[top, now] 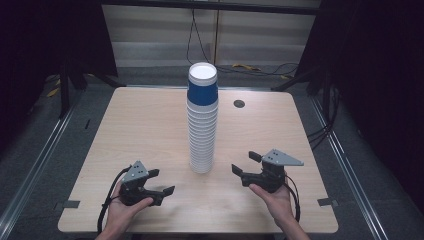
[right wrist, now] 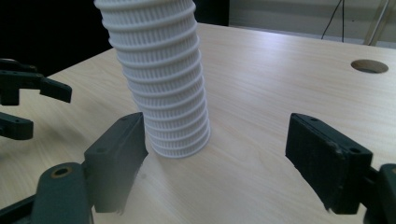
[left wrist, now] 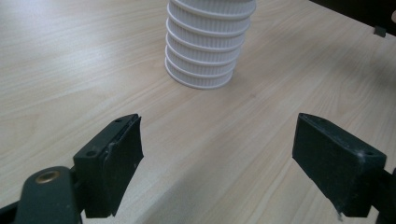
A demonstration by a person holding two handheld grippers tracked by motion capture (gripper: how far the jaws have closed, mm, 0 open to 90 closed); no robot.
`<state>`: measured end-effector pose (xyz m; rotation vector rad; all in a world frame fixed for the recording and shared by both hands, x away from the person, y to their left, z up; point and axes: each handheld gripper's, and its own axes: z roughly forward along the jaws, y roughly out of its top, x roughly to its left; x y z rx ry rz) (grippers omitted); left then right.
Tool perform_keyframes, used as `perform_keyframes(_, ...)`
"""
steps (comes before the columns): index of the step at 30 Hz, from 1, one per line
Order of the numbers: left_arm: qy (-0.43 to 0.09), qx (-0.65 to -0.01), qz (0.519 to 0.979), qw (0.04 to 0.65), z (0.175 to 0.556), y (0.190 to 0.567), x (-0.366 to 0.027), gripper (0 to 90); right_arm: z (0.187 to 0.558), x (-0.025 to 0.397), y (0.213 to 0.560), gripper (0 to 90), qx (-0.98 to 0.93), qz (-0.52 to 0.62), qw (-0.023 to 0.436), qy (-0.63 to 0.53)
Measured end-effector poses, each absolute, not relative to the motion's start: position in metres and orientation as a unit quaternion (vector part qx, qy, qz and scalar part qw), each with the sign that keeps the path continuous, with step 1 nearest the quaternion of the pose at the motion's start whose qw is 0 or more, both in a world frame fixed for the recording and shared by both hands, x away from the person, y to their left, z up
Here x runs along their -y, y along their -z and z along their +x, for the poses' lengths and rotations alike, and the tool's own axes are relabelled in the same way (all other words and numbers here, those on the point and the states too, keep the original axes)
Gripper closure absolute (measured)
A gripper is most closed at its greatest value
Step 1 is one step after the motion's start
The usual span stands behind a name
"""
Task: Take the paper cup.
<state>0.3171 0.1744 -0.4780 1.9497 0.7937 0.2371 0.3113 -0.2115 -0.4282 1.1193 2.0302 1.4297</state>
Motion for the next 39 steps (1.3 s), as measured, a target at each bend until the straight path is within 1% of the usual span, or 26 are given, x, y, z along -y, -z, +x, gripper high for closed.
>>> perform_keyframes(5,-0.100,-0.322,0.804,0.490,0.317,0.477,-0.174,16.5,0.318,0.204,0.408,18.7,-0.728,0.384,0.205,-0.531)
perform_keyframes(13,-0.099,-0.304,0.809,0.494,0.311,0.476,-0.175,15.9,0.330,0.192,0.376,18.1,-0.733,0.356,0.213,-0.538)
perform_keyframes(16,-0.100,-0.310,0.806,0.494,0.311,0.477,-0.175,15.9,0.334,0.190,0.364,21.2,-0.730,0.342,0.215,-0.551)
perform_keyframes(19,-0.101,-0.312,0.805,0.495,0.313,0.477,-0.175,15.9,0.340,0.189,0.348,20.6,-0.725,0.334,0.212,-0.564)
perform_keyframes(20,-0.100,-0.311,0.806,0.494,0.312,0.477,-0.175,15.8,0.343,0.189,0.337,20.2,-0.725,0.326,0.215,-0.568)
perform_keyframes(21,-0.098,-0.309,0.806,0.495,0.312,0.477,-0.175,15.8,0.343,0.189,0.337,20.2,-0.725,0.326,0.215,-0.568)
perform_keyframes(24,-0.096,-0.304,0.807,0.497,0.312,0.476,-0.175,15.8,0.343,0.187,0.320,20.5,-0.721,0.315,0.221,-0.577)
perform_keyframes(27,-0.096,-0.303,0.808,0.496,0.312,0.476,-0.174,15.8,0.343,0.183,0.303,20.2,-0.723,0.303,0.208,-0.585)
perform_keyframes(28,-0.095,-0.303,0.808,0.497,0.312,0.476,-0.174,15.8,0.343,0.183,0.303,20.2,-0.723,0.303,0.208,-0.585)
perform_keyframes(30,-0.093,-0.303,0.807,0.498,0.312,0.476,-0.174,15.8,0.345,0.182,0.295,15.2,-0.731,0.294,0.196,-0.584)
perform_keyframes(31,-0.093,-0.303,0.807,0.498,0.312,0.476,-0.174,15.8,0.346,0.182,0.289,15.2,-0.729,0.292,0.190,-0.590)
perform_keyframes(38,-0.090,-0.306,0.808,0.496,0.314,0.477,-0.174,15.8,0.355,0.176,0.263,14.4,-0.722,0.272,0.197,-0.604)
perform_keyframes(39,-0.088,-0.308,0.807,0.496,0.314,0.477,-0.174,15.8,0.358,0.174,0.258,14.4,-0.726,0.269,0.192,-0.603)
